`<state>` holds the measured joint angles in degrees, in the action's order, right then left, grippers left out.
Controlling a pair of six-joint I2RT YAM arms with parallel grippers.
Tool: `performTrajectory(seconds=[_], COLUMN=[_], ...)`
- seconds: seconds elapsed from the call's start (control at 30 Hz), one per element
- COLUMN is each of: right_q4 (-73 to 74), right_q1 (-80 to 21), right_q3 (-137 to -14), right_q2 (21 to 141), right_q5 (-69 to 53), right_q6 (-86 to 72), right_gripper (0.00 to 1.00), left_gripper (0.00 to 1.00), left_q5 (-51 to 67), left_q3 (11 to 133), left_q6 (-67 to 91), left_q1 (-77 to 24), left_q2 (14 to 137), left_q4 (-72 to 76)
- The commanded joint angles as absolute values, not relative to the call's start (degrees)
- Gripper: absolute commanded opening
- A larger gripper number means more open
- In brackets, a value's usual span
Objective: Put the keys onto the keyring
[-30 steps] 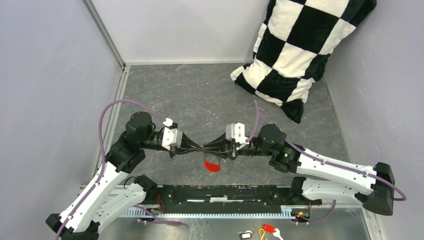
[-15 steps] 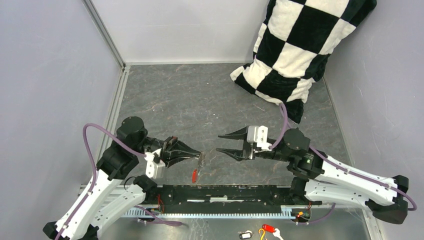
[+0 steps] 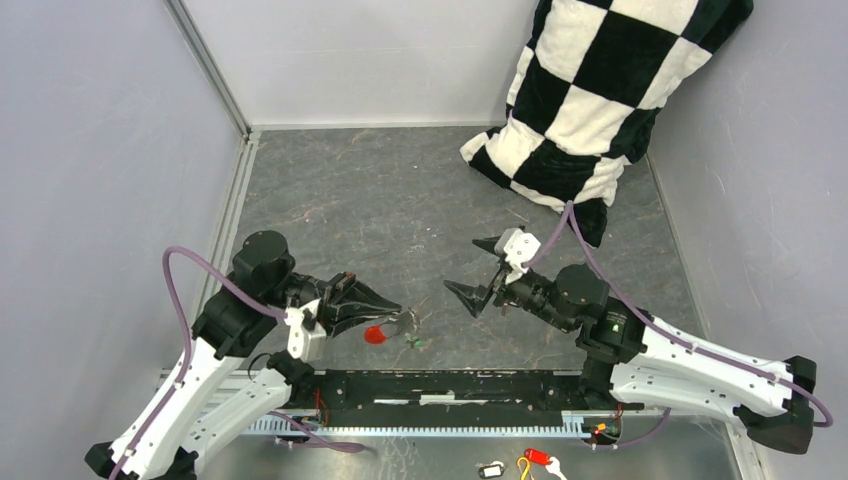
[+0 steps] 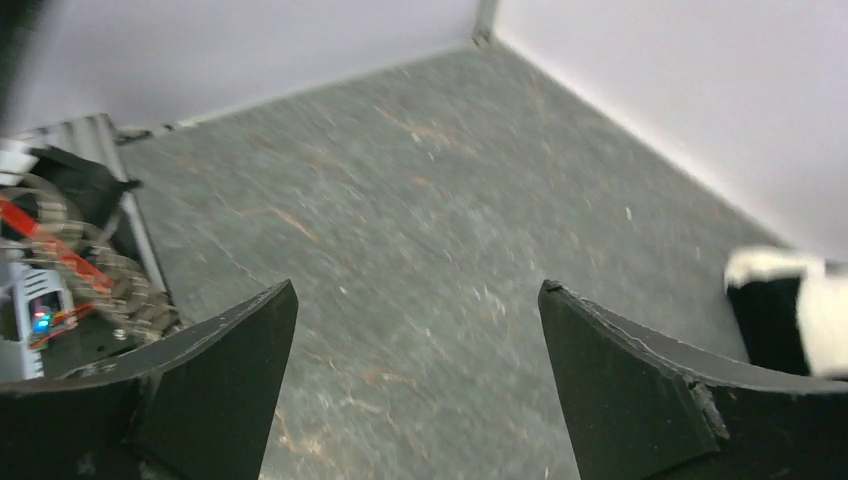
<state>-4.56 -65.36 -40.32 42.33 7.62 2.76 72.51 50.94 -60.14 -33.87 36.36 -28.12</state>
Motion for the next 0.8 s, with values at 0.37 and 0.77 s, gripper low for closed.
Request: performTrajectory(seconds=[0.37,0.77], right_q4=[12.24,2.13], right_q1=[-49.40,-33.71], right_q3=[-25.45,-23.68], right_q2=[50.88,57.42], right_q5=[22.36,-3.14], right_q6=[-17.76,6.06], right_gripper=[0.81,0.61], left_gripper=[0.02,0.02], left_q5=[60.66,62.20], left_q3=[43.35,43.14], left_q6=[-16.87,-16.57], left_q1=[-33.95,-33.99], left_q2=[36.58,36.73], left_q4=[-9.04,-10.81])
